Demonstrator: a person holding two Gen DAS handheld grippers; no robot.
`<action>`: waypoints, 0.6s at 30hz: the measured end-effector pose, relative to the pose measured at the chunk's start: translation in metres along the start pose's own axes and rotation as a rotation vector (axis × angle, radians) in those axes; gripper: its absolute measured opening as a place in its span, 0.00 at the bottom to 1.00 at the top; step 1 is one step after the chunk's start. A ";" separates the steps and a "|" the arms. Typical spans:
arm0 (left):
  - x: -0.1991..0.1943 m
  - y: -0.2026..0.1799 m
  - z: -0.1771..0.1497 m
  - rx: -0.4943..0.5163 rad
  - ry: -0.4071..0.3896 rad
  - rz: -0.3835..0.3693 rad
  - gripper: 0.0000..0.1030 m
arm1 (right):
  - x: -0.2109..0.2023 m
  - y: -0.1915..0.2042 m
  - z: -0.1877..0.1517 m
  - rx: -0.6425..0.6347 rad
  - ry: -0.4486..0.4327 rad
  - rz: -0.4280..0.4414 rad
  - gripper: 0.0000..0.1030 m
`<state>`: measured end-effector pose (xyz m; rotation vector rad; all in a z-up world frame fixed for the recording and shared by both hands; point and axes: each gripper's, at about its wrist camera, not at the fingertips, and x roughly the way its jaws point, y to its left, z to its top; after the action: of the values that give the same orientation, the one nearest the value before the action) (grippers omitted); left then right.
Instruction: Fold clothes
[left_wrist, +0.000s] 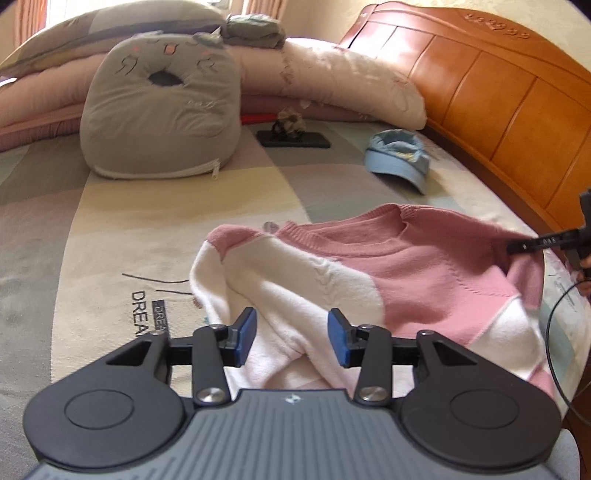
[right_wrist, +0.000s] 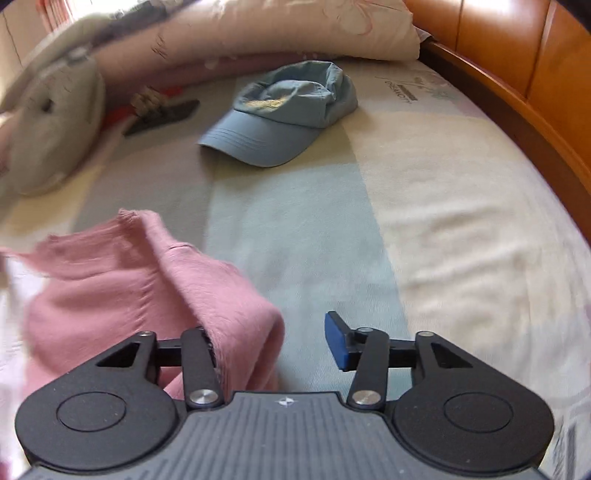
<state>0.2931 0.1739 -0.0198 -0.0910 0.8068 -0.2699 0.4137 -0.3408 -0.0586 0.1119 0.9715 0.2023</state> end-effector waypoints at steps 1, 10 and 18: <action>-0.004 -0.003 -0.001 0.005 -0.004 -0.005 0.45 | -0.009 -0.001 -0.009 0.013 -0.013 0.020 0.60; -0.023 -0.026 -0.017 0.011 0.000 -0.045 0.47 | -0.057 -0.017 -0.071 0.145 -0.122 0.091 0.81; -0.018 -0.050 -0.027 0.053 0.033 -0.060 0.50 | -0.057 -0.007 -0.097 0.093 -0.150 0.048 0.79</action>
<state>0.2518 0.1312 -0.0168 -0.0611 0.8298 -0.3497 0.3035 -0.3596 -0.0683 0.2322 0.8298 0.1899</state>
